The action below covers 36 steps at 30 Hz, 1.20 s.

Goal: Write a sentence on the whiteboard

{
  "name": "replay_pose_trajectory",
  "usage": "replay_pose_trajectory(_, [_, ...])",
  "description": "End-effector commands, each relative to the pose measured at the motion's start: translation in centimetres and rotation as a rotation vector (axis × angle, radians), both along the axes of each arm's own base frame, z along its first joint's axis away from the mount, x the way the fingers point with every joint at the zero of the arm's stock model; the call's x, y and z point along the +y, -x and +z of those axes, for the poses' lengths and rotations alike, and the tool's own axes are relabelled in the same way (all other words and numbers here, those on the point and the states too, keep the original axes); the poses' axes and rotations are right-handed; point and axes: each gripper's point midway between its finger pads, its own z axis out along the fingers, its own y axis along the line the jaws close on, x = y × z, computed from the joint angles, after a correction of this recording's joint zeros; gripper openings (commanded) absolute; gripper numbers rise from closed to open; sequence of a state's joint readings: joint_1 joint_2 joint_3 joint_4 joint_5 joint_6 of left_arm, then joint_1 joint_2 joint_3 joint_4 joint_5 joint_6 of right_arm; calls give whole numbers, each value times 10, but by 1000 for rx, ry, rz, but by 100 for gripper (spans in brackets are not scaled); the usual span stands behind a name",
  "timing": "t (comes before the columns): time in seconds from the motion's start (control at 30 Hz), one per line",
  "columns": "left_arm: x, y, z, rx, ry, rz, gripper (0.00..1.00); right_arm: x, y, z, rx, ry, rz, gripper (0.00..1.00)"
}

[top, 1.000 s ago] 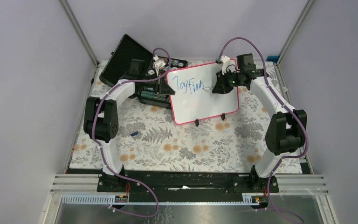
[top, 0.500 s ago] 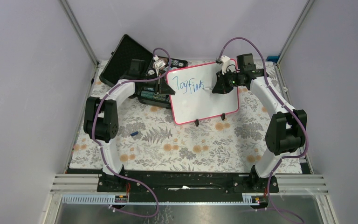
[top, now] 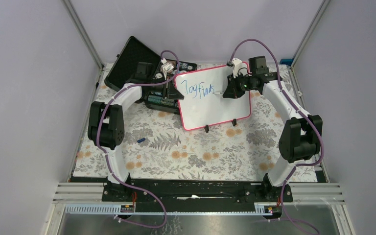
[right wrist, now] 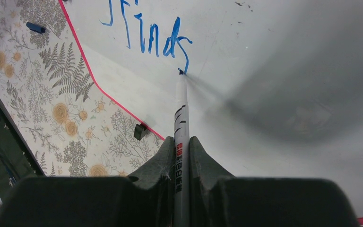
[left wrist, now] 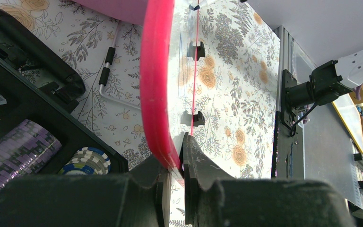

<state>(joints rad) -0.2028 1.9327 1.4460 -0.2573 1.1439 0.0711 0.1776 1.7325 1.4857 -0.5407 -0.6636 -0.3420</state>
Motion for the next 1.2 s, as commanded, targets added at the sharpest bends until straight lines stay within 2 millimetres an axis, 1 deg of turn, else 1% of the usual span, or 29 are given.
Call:
replay_pose_trajectory(0.0, [2, -6, -20, -93, -102, 24, 0, -9, -20, 29, -120, 21, -51, 0])
replay_pose_trajectory(0.43, [2, -6, -21, -91, -104, 25, 0, -12, -23, 33, -127, 12, -70, 0])
replay_pose_trajectory(0.63, [2, -6, -22, -90, -105, 25, 0, -10, -21, 34, -124, -2, -56, 0])
replay_pose_trajectory(0.77, [2, -6, -21, -90, -104, 26, 0, -2, -10, 40, -125, -45, 0, 0])
replay_pose_trajectory(0.97, [2, -6, -22, -90, -104, 25, 0, 10, 15, 61, -136, -117, 105, 0])
replay_pose_trajectory(1.07, [2, -6, -22, -87, -103, 24, 0, 10, 22, 67, -142, -126, 116, 0])
replay_pose_trajectory(1.17, [1, -6, -22, -87, -102, 23, 0, 7, 24, 66, -148, -112, 103, 0])
